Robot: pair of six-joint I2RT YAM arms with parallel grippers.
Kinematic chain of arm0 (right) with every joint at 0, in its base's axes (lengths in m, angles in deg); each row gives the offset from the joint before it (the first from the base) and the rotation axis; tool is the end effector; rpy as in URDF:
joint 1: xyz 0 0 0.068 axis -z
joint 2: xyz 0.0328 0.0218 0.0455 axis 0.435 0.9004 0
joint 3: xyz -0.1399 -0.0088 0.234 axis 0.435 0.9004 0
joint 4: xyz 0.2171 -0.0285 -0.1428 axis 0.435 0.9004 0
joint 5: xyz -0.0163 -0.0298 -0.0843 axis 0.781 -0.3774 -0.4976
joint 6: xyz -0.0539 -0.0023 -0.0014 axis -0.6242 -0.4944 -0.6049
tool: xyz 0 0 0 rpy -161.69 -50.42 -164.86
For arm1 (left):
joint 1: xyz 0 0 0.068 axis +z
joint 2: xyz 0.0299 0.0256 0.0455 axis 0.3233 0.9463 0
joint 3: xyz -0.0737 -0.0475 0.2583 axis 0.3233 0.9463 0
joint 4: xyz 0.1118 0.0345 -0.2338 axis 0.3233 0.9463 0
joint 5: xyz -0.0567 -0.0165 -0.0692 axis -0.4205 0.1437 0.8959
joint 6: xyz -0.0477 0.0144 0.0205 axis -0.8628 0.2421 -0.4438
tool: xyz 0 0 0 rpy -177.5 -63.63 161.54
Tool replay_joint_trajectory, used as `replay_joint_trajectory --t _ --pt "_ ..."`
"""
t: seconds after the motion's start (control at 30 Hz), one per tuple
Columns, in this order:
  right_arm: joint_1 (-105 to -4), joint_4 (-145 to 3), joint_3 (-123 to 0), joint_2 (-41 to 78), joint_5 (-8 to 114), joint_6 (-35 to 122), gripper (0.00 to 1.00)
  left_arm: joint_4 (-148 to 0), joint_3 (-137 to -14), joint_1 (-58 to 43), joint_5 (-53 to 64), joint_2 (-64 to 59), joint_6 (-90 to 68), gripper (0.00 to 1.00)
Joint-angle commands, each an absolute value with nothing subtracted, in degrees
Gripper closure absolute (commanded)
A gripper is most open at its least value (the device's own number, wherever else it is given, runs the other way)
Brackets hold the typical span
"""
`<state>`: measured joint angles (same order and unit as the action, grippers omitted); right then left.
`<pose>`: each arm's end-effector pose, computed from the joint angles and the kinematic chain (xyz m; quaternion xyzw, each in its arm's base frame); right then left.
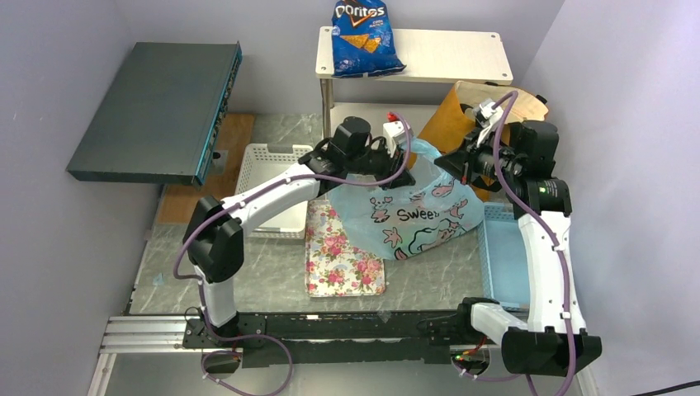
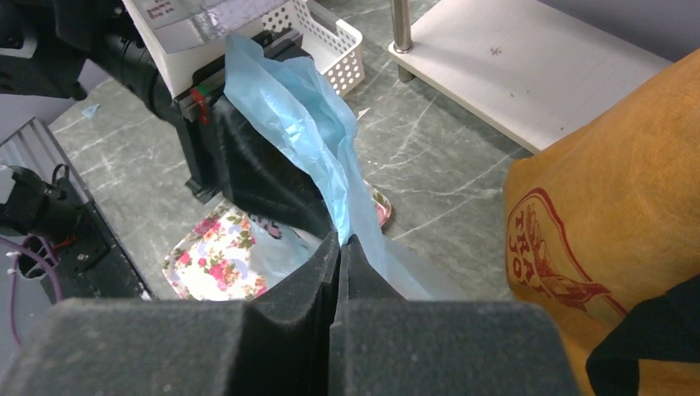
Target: Untie the knot of the grocery bags and take out the mixed food
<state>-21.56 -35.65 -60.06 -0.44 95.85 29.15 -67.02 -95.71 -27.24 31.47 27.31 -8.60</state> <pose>0.2128 0.0117 0.4182 -0.2537 0.7513 0.3013 0.5295 0.2910 -0.3315 0.3376 0.4116 0.6779 -0.4703 0.3870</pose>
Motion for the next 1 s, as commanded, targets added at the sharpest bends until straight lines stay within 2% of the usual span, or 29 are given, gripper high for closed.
replay_joint_trajectory --t 0.0,0.17,0.27,0.4,0.53,0.57,0.63,0.67,0.7,0.73,0.77,0.8,0.87,0.97 --pt "-21.5 -28.4 -64.9 -2.1 95.2 24.3 1.00 -74.1 -99.8 -26.1 34.6 28.0 -13.4 1.00" --pt "-18.1 -15.6 -67.3 -2.3 89.5 15.6 1.00 -74.1 -97.3 -20.9 27.7 27.6 -15.6 1.00" --pt "-14.6 -10.4 -67.8 -1.5 89.6 12.1 1.00 -70.7 -97.0 -19.7 19.8 27.3 -13.3 1.00" --pt "-12.0 -6.9 -69.6 0.1 90.5 10.0 1.00 -69.0 -98.1 -19.8 16.1 28.1 -11.7 1.00" --pt "-11.2 -9.3 -69.3 0.6 90.7 11.3 1.00 -69.3 -100.5 -20.7 19.2 28.7 -9.6 1.00" --pt "-11.2 -10.7 -69.3 1.1 90.6 13.1 0.99 -69.0 -101.6 -21.1 23.0 28.8 -8.6 0.93" --pt "-11.2 -13.0 -70.6 2.7 90.5 15.4 0.78 -67.2 -103.6 -21.3 28.1 28.0 -7.1 0.55" --pt "-11.2 -13.0 -72.2 3.8 90.6 16.0 0.62 -66.3 -103.8 -20.8 30.4 26.9 -6.8 0.39" --pt "-11.2 -12.2 -74.7 5.2 90.8 16.0 0.45 -65.3 -103.5 -19.8 32.9 25.4 -6.5 0.28" --pt "-11.2 -10.7 -77.5 6.4 91.2 15.5 0.33 -63.9 -103.1 -18.4 35.9 24.0 -6.3 0.21" --pt "-11.2 -8.8 -80.1 7.4 91.8 14.2 0.24 -62.0 -102.8 -16.5 39.1 22.2 -5.5 0.16" --pt "-11.2 -6.3 -82.7 7.9 92.9 12.2 0.18 -59.1 -102.6 -14.9 41.2 20.4 -4.0 0.02" --pt "-11.9 -2.3 -85.6 7.7 96.1 9.3 0.01 -54.3 -100.4 -11.1 42.2 15.8 2.4 0.01" --pt "-18.7 -3.3 -83.9 4.9 93.6 9.3 0.00 -53.2 -92.9 -5.5 44.0 7.4 6.0 0.01"
